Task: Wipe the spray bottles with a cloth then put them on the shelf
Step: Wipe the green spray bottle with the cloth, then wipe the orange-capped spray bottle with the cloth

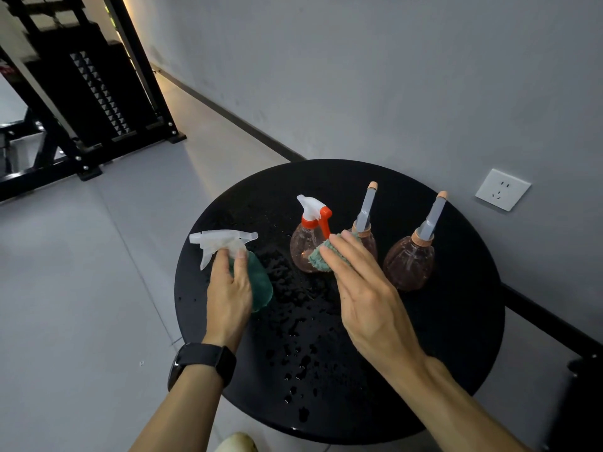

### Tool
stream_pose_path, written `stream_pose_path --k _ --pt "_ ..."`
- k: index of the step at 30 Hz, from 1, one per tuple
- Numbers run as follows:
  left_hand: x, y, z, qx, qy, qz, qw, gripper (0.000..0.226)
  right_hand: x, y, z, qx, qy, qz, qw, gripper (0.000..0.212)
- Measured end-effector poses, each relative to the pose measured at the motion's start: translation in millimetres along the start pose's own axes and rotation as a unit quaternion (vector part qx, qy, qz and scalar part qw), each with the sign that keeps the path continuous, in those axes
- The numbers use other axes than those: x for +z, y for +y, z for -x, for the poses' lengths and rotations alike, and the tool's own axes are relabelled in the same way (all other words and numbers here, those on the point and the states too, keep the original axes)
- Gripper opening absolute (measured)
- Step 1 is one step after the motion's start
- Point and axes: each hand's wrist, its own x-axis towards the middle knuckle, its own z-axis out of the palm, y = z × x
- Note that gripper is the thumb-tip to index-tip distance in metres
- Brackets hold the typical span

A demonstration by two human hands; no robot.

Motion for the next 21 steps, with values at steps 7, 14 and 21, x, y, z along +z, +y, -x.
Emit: stream_pose_path --k 7,14,21 --pt "-2 4 10 -0.009 0.032 -0.054 0.998 0.04 -9 8 -2 0.042 0.009 -0.007 0.999 0.045" --pt "14 26 33 0.021 0.036 -0.087 0.995 0.011 -19 11 -3 0.062 0.029 -0.013 0.998 0.041" --pt "56 31 24 0.078 -0.037 -0.106 0.991 0.026 -26 18 1 0.074 0.033 -0.015 0.997 0.041"
